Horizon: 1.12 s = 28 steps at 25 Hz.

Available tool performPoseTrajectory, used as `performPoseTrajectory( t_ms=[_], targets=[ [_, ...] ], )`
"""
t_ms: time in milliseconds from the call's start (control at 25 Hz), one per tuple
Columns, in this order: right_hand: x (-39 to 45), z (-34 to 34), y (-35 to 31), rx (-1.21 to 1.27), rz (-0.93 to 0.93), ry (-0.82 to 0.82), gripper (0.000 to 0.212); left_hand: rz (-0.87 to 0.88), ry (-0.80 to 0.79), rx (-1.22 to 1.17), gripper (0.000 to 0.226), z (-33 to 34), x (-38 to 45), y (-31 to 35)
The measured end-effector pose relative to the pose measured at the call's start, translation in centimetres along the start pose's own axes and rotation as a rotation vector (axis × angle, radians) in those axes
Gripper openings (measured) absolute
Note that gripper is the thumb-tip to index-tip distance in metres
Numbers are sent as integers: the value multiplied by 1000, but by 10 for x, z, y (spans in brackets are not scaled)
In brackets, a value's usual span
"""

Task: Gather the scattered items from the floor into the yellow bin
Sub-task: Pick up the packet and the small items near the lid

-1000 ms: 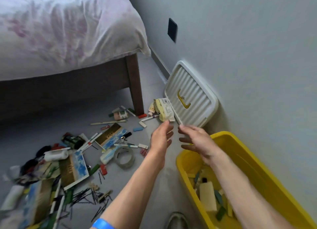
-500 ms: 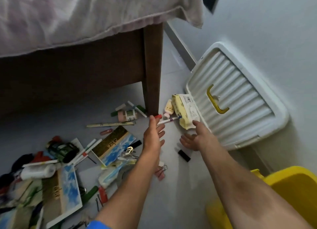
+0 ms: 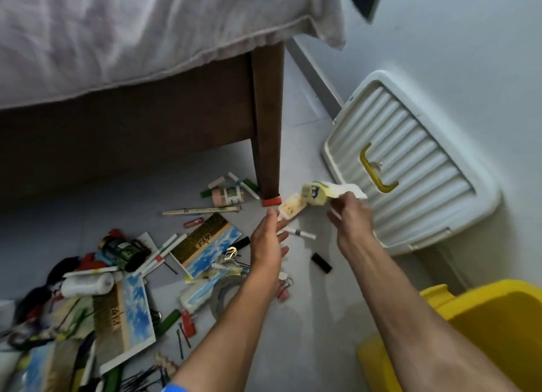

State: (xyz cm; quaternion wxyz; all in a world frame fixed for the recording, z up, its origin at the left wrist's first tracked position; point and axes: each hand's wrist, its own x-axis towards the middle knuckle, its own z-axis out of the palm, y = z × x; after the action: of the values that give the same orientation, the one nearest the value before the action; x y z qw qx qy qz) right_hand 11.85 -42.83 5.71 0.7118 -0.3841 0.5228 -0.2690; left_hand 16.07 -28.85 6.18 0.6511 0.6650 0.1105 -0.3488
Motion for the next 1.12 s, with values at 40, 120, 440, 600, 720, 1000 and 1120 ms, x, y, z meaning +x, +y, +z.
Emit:
performPoseTrajectory(
  t_ms=[40, 120, 440, 600, 720, 1000, 1120],
  targets=[
    [-19, -7, -11, -14, -62, -27, 18, 10, 21, -15, 31, 1, -10, 3],
    [-65, -37, -33, -20, -125, -86, 18, 23, 0, -20, 36, 6, -43, 11],
    [-241, -179, -115, -73, -313, -71, 18, -53, -342, 100, 31, 24, -202, 9],
    [-269, -219, -137, -334, -449, 91, 24, 47, -527, 444, 49, 34, -256, -10],
    [-268, -214, -135, -484, -467, 13, 22, 117, -377, 323, 33, 23, -265, -8],
    [-230, -108, -67, -835, -405, -346, 3, 225, -54, 252, 41, -47, -199, 19],
    [-201, -59, -33, -943, -345, -440, 9, 215, 38, 265, 40, -81, -147, 18]
  ],
)
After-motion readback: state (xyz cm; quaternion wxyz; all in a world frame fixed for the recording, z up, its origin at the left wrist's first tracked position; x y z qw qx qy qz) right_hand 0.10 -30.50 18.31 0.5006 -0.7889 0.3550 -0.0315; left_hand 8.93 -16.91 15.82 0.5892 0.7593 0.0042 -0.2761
